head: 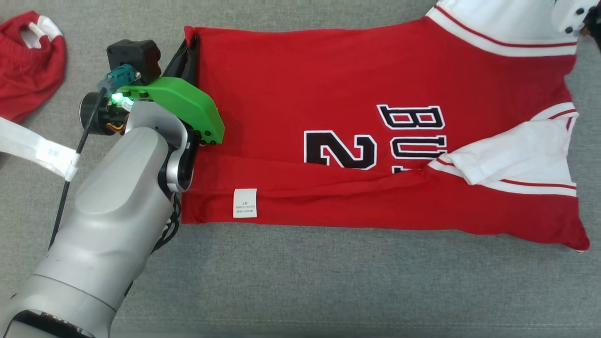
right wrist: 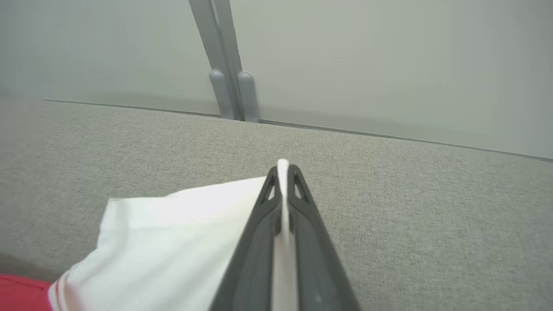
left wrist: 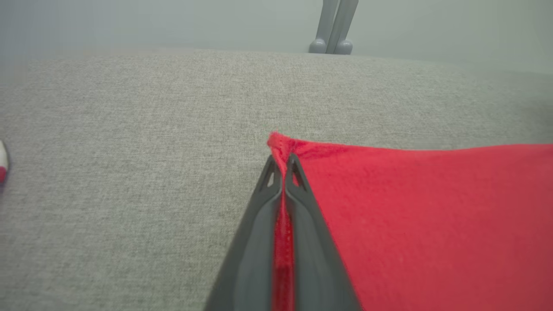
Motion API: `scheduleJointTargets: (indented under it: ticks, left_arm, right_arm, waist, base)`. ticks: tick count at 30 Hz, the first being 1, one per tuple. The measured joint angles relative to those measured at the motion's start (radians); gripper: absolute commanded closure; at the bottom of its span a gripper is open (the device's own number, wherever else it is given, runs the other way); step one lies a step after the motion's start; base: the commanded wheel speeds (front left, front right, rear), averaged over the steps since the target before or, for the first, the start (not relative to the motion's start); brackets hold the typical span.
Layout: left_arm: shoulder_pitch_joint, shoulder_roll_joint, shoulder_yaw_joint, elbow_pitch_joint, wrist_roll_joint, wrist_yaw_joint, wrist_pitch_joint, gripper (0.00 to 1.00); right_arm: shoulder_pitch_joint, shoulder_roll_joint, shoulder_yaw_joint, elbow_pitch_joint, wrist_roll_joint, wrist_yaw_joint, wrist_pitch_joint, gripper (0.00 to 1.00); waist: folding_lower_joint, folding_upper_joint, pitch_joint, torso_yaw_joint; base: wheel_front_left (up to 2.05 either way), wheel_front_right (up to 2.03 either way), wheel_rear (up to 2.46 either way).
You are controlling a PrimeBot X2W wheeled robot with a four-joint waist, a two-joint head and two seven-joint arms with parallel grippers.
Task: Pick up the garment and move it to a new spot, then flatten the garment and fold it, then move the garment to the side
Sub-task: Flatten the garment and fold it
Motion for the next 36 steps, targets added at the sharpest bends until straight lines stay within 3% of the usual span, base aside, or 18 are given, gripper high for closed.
scheduleJointTargets:
  ticks: [7,13,21,30,31,32,33,36]
  left_arm:
    - [0.030,0.025,-0.037,0.005,0.051,-0.050,-0.074,1.00]
    - [0.096,0.077,-0.065,0.000,0.118,-0.095,-0.114,1.00]
    - [0.195,0.124,-0.014,-0.092,0.237,-0.121,-0.120,1.00]
    - [0.362,0.119,0.098,-0.155,0.322,-0.136,-0.120,0.98]
    - [0.371,0.116,0.106,-0.154,0.331,-0.140,-0.120,0.56]
    - [0.380,0.109,0.116,-0.151,0.341,-0.143,-0.120,0.00]
    - [0.387,0.099,0.126,-0.145,0.344,-0.144,-0.120,0.00]
    - [0.407,0.081,0.160,-0.135,0.358,-0.148,-0.120,0.00]
  right_arm:
    - [0.153,-0.026,0.024,-0.103,0.152,0.000,-0.015,1.00]
    - [0.383,-0.043,0.001,-0.316,0.307,0.000,0.037,1.00]
    - [0.637,-0.043,-0.093,-0.536,0.332,0.000,0.131,1.00]
    - [0.809,0.040,-0.185,-0.652,0.308,0.000,0.225,1.00]
    - [0.819,0.053,-0.187,-0.661,0.307,0.000,0.233,0.87]
    - [0.832,0.066,-0.189,-0.670,0.307,0.000,0.245,0.21]
    - [0.844,0.077,-0.191,-0.677,0.305,0.000,0.257,0.00]
    - [0.875,0.088,-0.193,-0.690,0.295,0.000,0.303,0.00]
  waist:
    - [0.0000,0.0001,-0.060,-0.021]
    - [0.0000,0.0000,-0.113,-0.039]
    - [0.0000,0.0000,-0.157,-0.072]
    - [0.0000,0.0000,-0.198,-0.091]
    - [0.0000,0.0000,-0.201,-0.092]
    - [0.0000,0.0000,-0.205,-0.092]
    - [0.0000,0.0000,-0.208,-0.092]
    - [0.0000,0.0000,-0.218,-0.091]
  base:
    - [0.00,0.00,0.00]
    - [0.00,0.00,0.00]
    - [0.00,0.00,0.00]
    - [0.00,0.00,0.00]
    - [0.00,0.00,0.00]
    - [0.00,0.00,0.00]
    - [0.00,0.00,0.00]
    - [0.00,0.00,0.00]
